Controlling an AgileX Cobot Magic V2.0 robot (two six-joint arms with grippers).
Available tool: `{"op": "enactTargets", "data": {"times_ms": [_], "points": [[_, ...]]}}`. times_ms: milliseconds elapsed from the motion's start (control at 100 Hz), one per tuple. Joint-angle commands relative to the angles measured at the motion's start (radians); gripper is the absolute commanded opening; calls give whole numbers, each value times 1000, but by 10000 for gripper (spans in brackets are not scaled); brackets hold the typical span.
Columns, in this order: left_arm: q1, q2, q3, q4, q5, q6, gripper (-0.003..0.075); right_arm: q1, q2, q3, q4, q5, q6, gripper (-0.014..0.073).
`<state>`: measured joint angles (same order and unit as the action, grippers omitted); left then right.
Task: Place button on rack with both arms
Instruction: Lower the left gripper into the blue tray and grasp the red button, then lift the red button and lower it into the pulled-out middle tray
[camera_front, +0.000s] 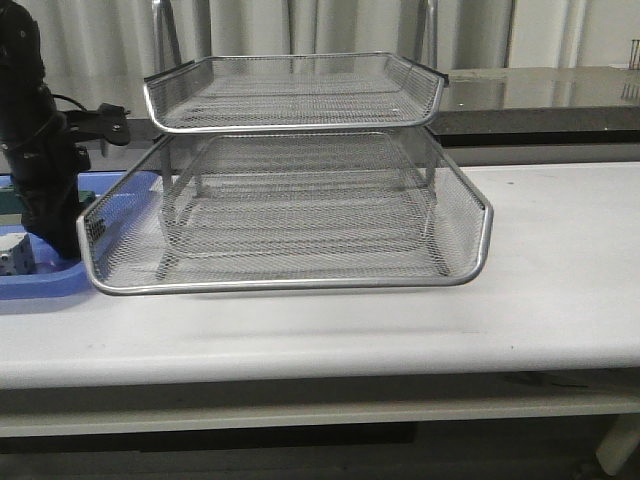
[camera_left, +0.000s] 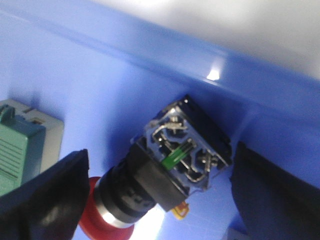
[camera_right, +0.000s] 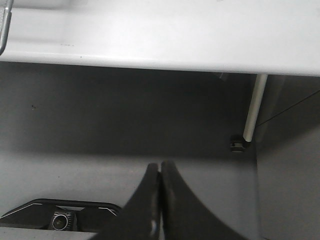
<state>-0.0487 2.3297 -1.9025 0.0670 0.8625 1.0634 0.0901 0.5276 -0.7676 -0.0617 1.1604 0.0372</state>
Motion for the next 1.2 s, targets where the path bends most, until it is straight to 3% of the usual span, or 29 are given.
{"op": "enactTargets", "data": {"times_ms": [0,180,490,630,830,1190], "points": [[-5,-54,-29,-6,-21,0,566,-2,4,-33,-9,-48,0,-71],[-5,-54,-29,-6,-22,0,542,-2,4,-33,-9,-48,0,-71],[-5,-54,-29,-6,-18,2,258,-2,4,-33,-9,-48,0,-71],[-5,-54,-29,-6,-15,2,176,-2,4,-33,-9,-48,0,-71],[-5,-60,-46,-4,11,2,154,-2,4,-33,-9,-48,0,-71],[-1,-65,-293,-17,254,-65,154,-2,4,-33,-9,-48,0,-71]]}}
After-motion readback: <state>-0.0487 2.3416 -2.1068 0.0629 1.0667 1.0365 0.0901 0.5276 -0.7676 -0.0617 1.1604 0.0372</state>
